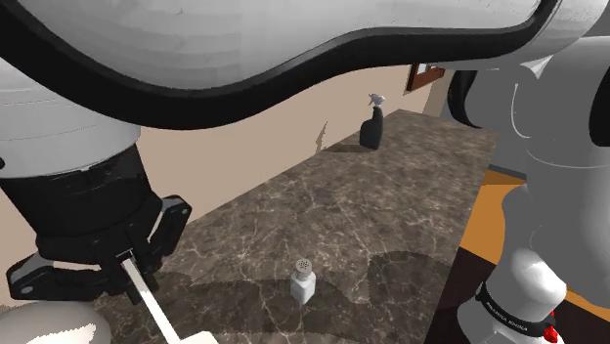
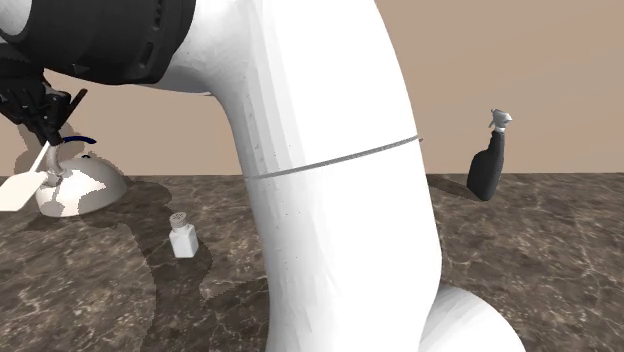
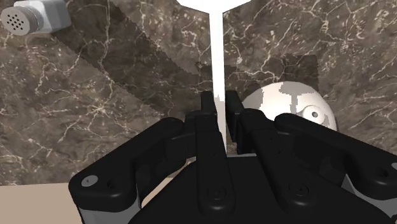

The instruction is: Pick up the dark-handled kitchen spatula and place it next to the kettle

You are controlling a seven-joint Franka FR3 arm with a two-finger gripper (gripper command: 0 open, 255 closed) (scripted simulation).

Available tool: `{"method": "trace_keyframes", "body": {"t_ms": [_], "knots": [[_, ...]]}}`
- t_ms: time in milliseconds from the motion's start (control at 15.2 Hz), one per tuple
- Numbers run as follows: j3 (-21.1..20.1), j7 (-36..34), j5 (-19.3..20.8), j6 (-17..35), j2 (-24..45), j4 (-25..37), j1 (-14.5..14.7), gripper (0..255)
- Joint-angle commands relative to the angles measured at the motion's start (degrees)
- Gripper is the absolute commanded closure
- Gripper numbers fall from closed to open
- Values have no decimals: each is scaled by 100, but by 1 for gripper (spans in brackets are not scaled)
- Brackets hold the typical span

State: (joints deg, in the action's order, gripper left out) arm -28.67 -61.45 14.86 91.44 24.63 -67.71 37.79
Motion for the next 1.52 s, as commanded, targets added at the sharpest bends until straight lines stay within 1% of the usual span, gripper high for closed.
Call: {"method": "trace_keyframes", "body": {"t_ms": [0,660,1452], "knots": [[-1,-11,-23,191,-55,-243,-51,255],[9,-77,-57,1024,-173,-1198,-204,255],[56,-190,24,1901,-93,-2017,-274,255]]}}
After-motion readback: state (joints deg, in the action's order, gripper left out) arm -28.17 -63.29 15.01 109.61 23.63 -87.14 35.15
